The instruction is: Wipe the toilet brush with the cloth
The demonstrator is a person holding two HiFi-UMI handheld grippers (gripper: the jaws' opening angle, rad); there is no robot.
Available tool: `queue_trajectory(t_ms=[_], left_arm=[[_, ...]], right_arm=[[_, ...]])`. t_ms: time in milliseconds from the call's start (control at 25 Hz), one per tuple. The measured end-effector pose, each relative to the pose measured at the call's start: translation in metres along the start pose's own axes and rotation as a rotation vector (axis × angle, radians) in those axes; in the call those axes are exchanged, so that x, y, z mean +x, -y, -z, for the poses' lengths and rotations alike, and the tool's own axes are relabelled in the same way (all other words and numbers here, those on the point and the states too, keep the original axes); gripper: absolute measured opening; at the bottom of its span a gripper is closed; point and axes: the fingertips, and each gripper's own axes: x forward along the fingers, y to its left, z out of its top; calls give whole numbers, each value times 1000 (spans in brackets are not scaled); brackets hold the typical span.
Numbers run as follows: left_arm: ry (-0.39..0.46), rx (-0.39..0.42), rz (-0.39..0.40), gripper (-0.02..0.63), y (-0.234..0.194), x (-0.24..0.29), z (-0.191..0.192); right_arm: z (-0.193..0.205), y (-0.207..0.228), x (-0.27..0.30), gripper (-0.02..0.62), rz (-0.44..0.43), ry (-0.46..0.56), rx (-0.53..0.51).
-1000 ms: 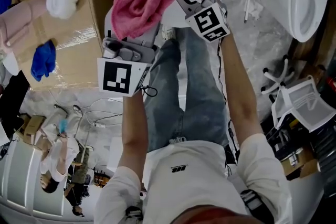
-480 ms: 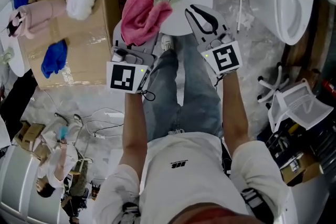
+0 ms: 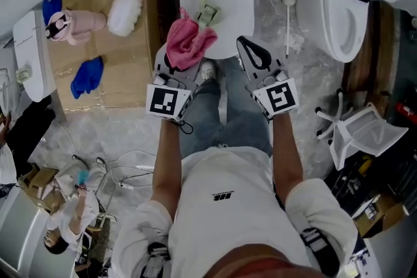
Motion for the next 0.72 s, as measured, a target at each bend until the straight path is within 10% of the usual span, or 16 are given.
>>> queue_trajectory(t_ms=[400,720], left_arm=[[16,45,90,169,27,-24,-53],[-1,-25,83,163,-55,-78,-78]], right_arm=[[-53,-24,-29,3,-6,-11,-45],[-97,-86,37,2,-6,-76,-49]])
